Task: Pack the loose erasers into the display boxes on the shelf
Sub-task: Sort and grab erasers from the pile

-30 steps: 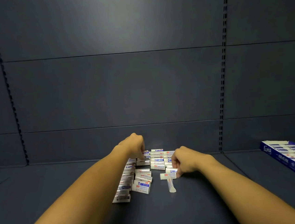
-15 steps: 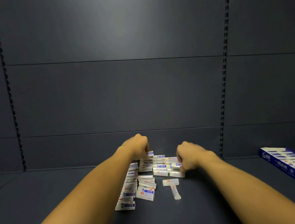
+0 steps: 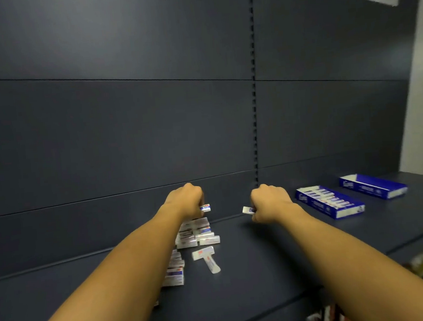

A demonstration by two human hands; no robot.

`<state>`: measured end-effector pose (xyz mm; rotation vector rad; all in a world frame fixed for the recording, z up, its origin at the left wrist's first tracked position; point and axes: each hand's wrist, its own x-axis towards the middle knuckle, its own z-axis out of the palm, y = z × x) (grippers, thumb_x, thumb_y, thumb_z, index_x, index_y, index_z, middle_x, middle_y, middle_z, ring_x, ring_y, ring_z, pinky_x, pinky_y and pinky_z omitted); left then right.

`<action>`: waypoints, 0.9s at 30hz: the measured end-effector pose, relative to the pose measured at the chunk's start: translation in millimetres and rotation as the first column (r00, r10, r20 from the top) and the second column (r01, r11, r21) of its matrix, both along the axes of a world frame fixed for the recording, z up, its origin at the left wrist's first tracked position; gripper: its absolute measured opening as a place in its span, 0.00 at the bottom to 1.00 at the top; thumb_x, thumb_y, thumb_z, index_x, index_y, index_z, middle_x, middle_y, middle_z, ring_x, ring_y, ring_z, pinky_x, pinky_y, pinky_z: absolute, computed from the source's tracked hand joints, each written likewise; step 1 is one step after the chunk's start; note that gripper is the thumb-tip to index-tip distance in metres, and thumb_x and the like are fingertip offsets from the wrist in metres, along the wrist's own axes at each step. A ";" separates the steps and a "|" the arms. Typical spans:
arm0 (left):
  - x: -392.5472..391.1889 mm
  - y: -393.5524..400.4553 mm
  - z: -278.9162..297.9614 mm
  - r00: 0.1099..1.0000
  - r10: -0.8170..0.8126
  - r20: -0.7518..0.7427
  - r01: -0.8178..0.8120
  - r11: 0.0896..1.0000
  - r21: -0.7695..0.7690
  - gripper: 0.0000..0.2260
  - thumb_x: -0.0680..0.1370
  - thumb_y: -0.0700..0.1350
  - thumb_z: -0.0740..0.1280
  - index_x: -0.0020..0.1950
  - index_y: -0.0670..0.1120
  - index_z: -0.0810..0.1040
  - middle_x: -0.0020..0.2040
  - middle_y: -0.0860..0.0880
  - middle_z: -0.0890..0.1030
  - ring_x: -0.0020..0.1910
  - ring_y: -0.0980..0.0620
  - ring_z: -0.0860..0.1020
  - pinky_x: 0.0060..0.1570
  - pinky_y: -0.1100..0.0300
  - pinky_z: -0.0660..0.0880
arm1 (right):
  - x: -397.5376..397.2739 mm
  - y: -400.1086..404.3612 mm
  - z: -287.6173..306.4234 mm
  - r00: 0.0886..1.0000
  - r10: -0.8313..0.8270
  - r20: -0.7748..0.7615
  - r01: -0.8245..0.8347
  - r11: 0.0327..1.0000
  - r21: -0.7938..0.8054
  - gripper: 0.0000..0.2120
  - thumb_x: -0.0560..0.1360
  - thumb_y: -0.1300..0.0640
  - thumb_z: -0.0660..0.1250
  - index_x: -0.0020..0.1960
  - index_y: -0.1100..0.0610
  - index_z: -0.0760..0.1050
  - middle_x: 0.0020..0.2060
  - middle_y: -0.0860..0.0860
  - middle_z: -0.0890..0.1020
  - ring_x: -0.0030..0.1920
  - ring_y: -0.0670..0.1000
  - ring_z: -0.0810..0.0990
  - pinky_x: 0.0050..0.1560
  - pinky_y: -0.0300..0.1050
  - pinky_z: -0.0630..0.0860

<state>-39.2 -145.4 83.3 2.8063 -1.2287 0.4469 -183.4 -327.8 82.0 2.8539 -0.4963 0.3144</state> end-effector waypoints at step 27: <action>-138.6 -183.0 1.6 0.998 -0.054 -0.012 0.054 0.998 -0.038 0.07 0.75 0.44 0.71 0.52 0.49 0.83 0.48 0.48 0.83 0.45 0.46 0.82 0.42 0.54 0.79 | -165.1 -176.7 -6.5 0.989 -0.121 0.081 0.113 0.989 0.091 0.14 0.73 0.48 0.69 0.55 0.53 0.79 0.54 0.52 0.81 0.51 0.54 0.81 0.47 0.47 0.78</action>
